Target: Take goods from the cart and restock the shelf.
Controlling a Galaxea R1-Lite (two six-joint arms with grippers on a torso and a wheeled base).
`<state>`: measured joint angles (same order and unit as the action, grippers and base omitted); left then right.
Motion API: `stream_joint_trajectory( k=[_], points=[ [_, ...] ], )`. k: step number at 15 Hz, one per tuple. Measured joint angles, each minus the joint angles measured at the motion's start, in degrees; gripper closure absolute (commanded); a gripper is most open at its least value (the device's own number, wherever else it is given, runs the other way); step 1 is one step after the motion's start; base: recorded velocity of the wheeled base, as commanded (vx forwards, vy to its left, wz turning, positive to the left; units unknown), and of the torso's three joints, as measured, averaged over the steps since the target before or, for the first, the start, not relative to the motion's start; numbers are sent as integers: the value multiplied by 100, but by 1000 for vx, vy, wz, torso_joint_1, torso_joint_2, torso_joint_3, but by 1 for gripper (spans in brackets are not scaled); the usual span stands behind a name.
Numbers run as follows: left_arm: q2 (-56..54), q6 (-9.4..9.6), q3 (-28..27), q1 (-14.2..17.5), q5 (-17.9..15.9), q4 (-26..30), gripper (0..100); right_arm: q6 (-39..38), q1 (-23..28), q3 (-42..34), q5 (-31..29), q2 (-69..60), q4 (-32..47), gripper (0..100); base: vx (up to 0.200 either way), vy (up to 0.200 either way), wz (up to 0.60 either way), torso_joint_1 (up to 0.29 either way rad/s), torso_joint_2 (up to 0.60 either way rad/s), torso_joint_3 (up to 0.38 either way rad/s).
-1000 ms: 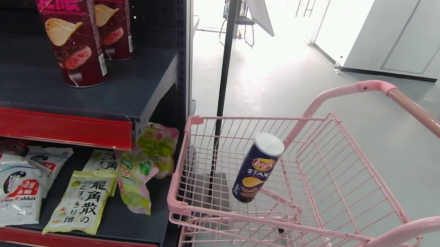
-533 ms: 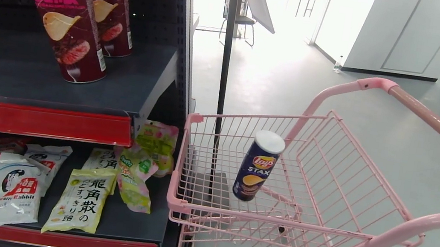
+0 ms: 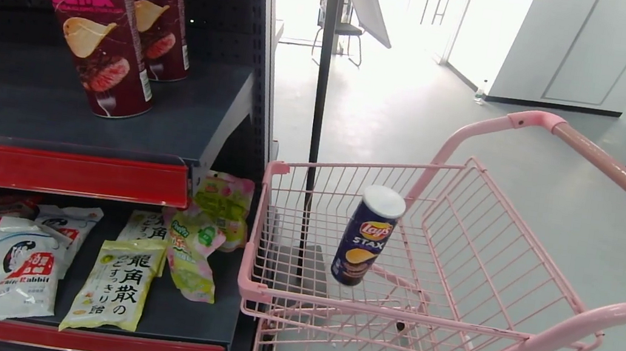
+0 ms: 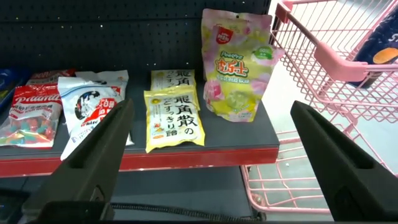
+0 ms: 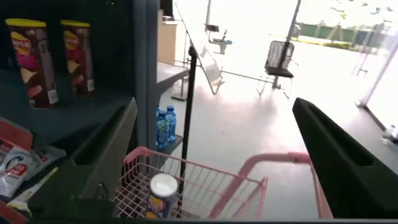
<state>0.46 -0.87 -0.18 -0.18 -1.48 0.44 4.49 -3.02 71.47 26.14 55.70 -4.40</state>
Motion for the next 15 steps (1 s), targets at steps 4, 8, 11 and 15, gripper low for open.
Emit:
stream_joint_trajectory(
  k=[4, 8, 11, 15],
  points=[
    [0, 2, 0, 0, 0, 0, 0, 2113, 393, 951, 2572, 2428, -134, 0, 0, 0, 0, 0, 0, 0],
    [0, 0, 0, 0, 0, 0, 0, 3569, 638, -163, 3818, 3772, -41, 0, 0, 0, 0, 0, 0, 0],
    [0, 2, 0, 0, 0, 0, 0, 3728, 395, -152, 3903, 4500, 110, 0, 0, 0, 0, 0, 0, 0],
    [0, 2, 0, 0, 0, 0, 0, 3736, -6, 82, 3772, 5307, 132, 0, 0, 0, 0, 0, 0, 0]
  ],
)
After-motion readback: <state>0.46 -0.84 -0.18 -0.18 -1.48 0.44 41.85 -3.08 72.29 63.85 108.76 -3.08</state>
